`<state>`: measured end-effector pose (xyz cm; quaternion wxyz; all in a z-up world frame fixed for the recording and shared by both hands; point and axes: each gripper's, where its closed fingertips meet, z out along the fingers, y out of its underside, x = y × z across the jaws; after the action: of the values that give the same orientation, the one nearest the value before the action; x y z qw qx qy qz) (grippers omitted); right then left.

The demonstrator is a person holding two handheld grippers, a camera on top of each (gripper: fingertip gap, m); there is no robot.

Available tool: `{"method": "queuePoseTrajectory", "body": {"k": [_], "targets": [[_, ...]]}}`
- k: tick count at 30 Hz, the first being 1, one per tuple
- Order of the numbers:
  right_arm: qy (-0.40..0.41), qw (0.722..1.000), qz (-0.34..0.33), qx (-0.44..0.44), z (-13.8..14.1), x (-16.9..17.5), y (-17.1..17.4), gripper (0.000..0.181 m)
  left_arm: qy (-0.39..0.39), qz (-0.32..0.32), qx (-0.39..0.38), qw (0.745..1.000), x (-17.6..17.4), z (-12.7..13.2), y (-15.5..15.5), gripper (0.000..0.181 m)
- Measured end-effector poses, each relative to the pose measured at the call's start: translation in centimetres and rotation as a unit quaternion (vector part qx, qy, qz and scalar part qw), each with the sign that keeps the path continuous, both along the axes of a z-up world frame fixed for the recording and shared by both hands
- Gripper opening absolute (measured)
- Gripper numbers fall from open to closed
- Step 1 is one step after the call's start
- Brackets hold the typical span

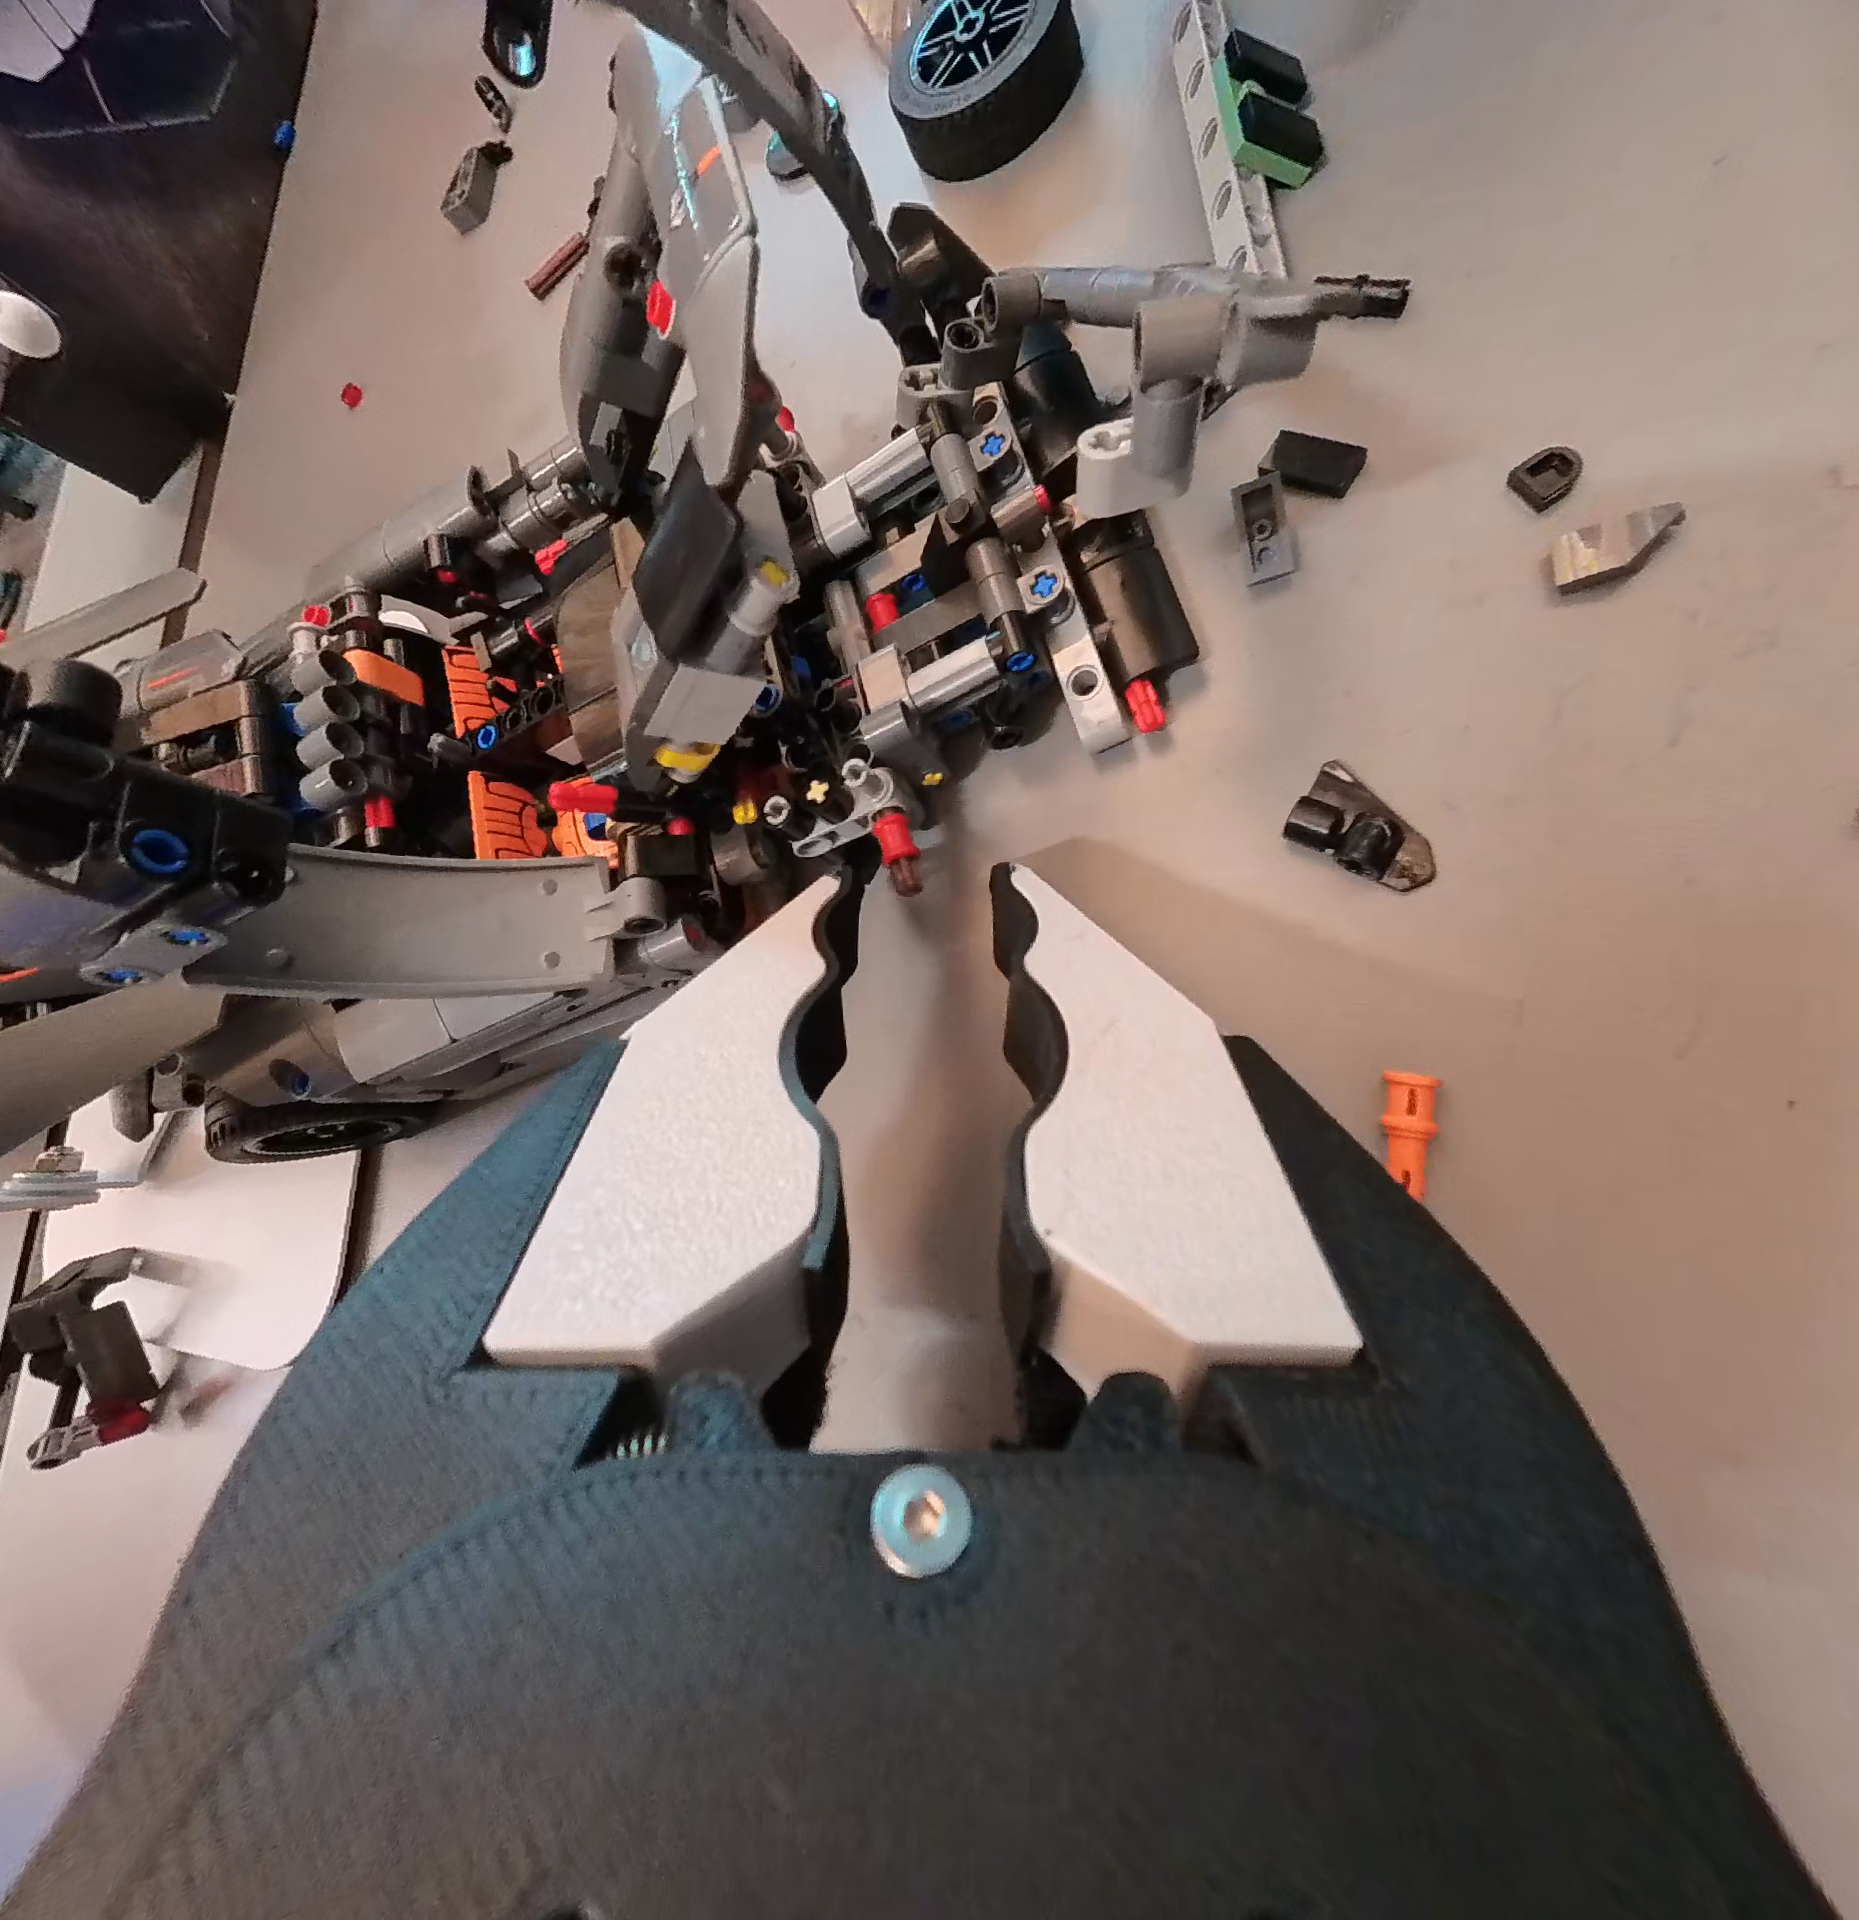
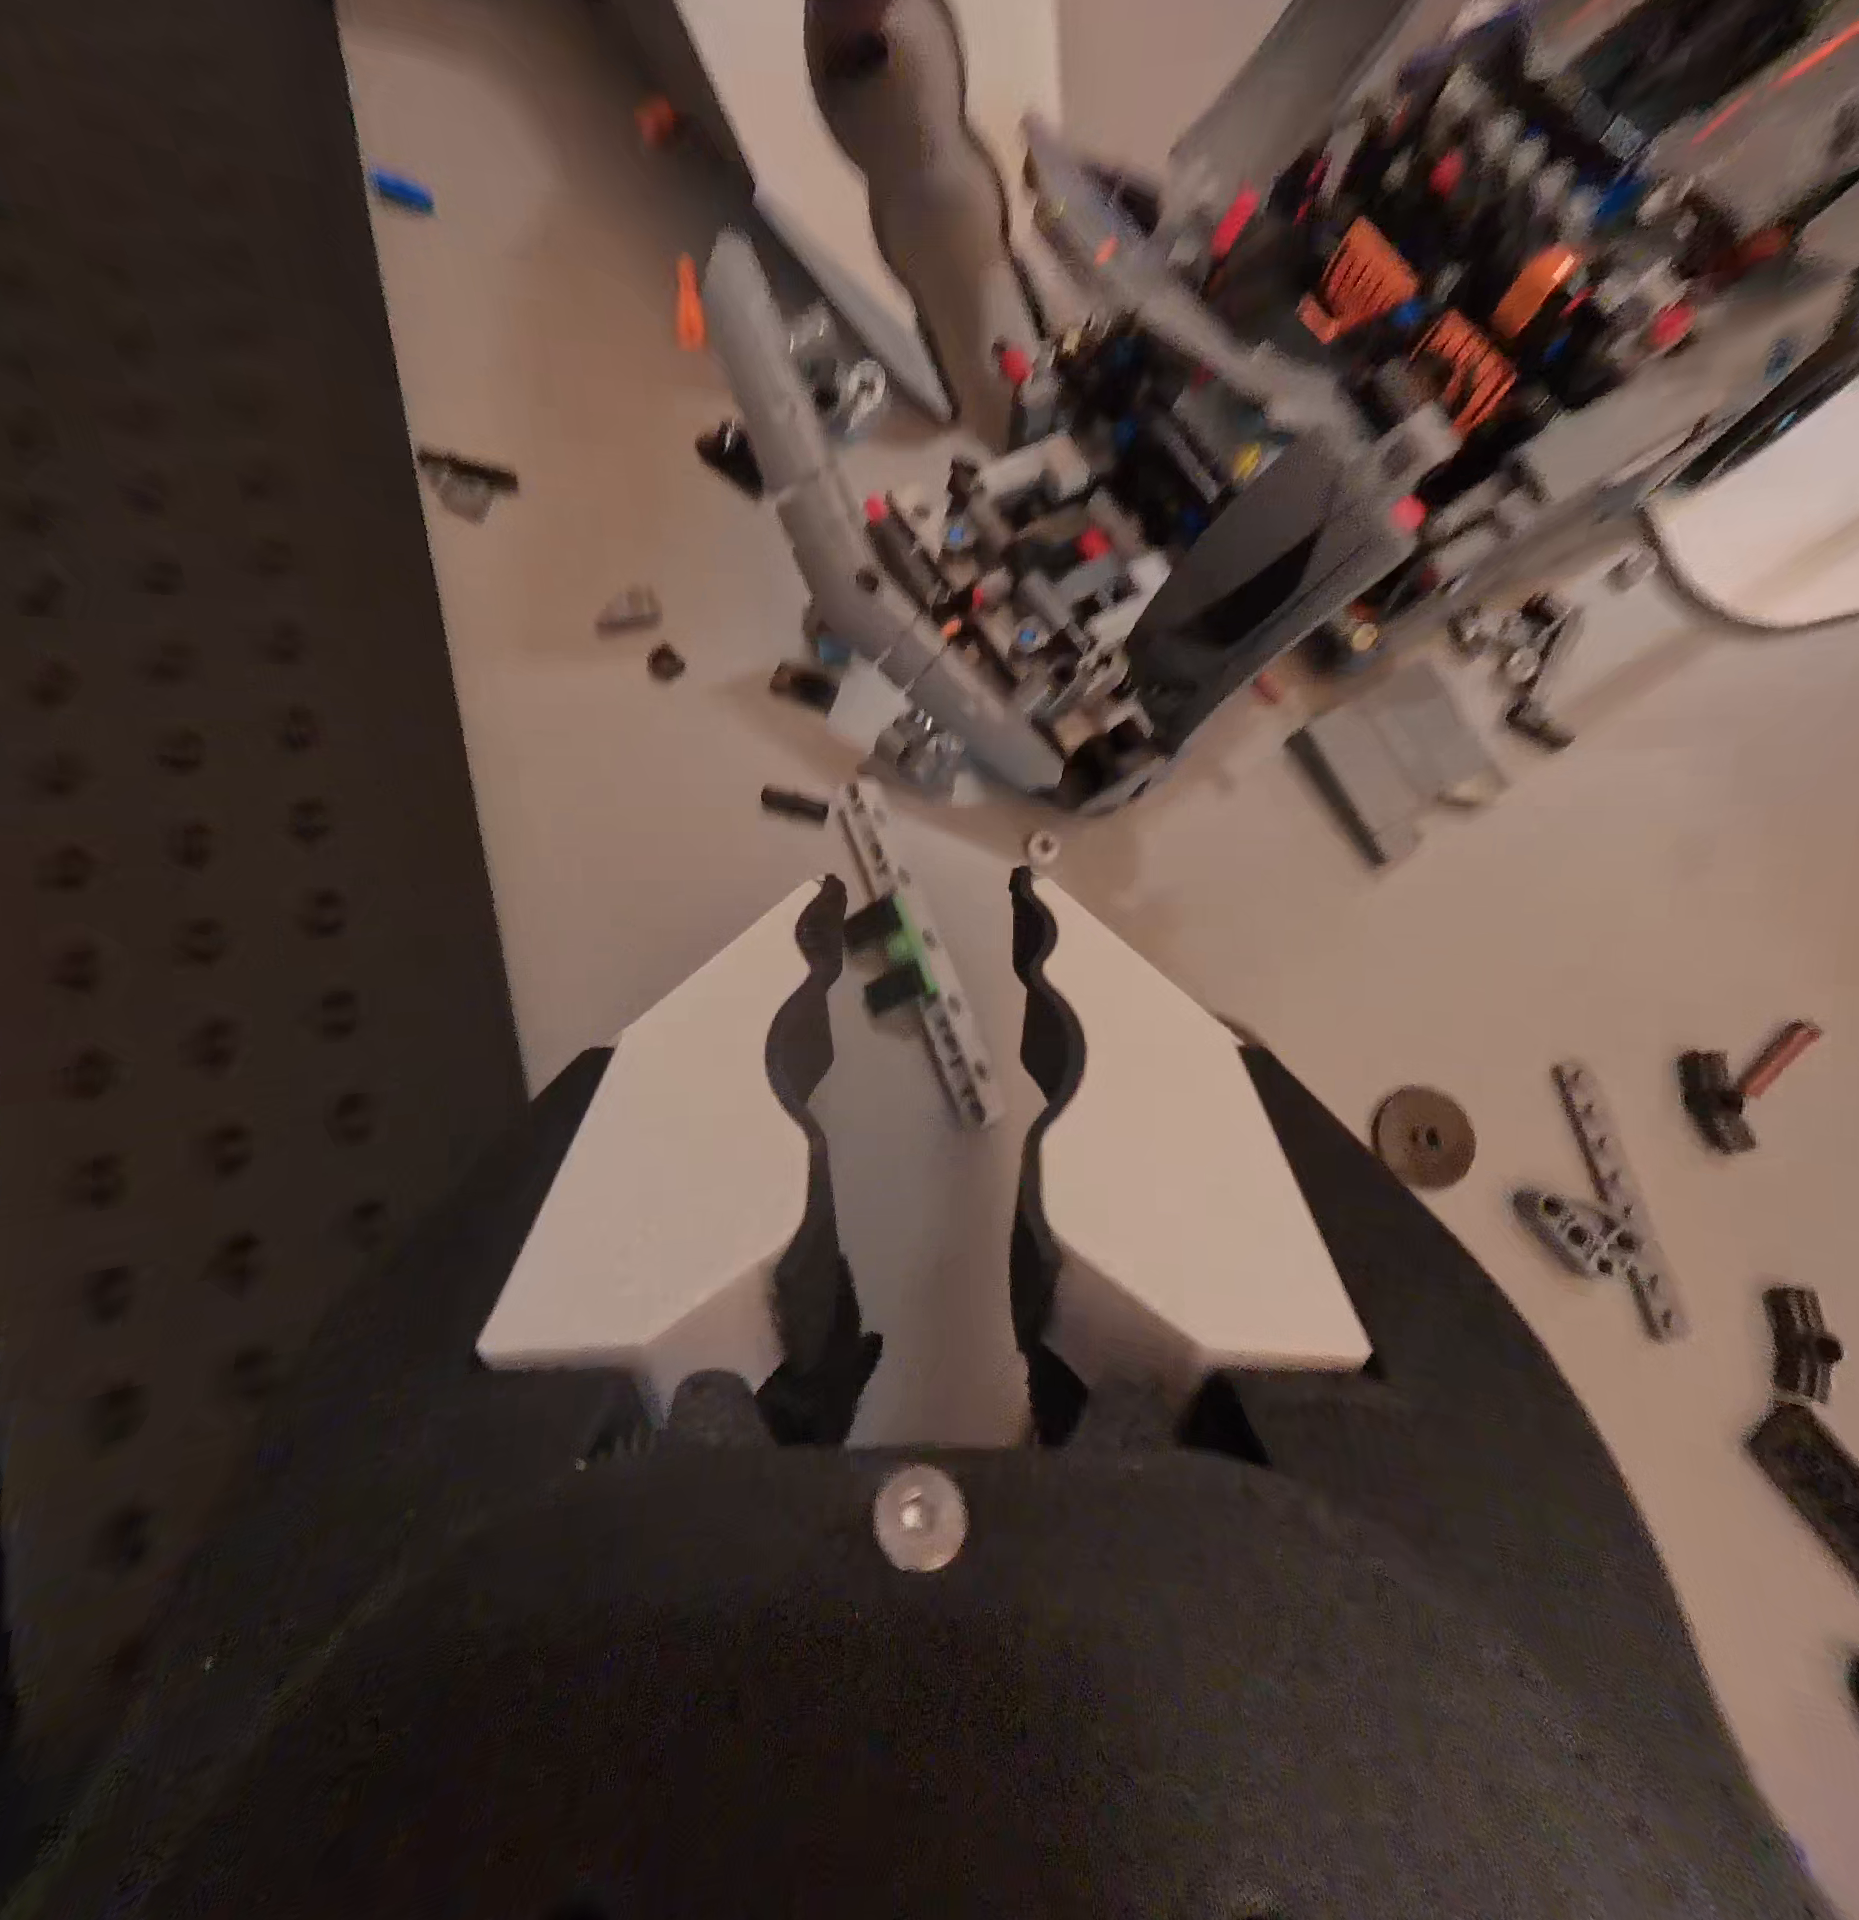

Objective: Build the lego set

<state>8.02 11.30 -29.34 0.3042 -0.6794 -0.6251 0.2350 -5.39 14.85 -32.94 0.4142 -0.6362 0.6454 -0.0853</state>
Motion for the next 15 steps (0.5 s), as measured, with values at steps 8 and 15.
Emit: {"method": "queuePoseTrajectory", "body": {"k": [8, 15], "targets": [[-0.098, 0.995, 0.001, 0.001, -3.8, 2.0, -1.2, 0.026, 0.002, 0.001, 0.000, 1.000, 0.0, 0.0, 0.1, 0.023], [-0.105, 0.994, 0.014, 0.014, -4.0, 1.8, -1.4, 0.005, 0.006, 0.001, 0.005, 1.000, -0.1, 0.1, 0.0, 0.023]]}}
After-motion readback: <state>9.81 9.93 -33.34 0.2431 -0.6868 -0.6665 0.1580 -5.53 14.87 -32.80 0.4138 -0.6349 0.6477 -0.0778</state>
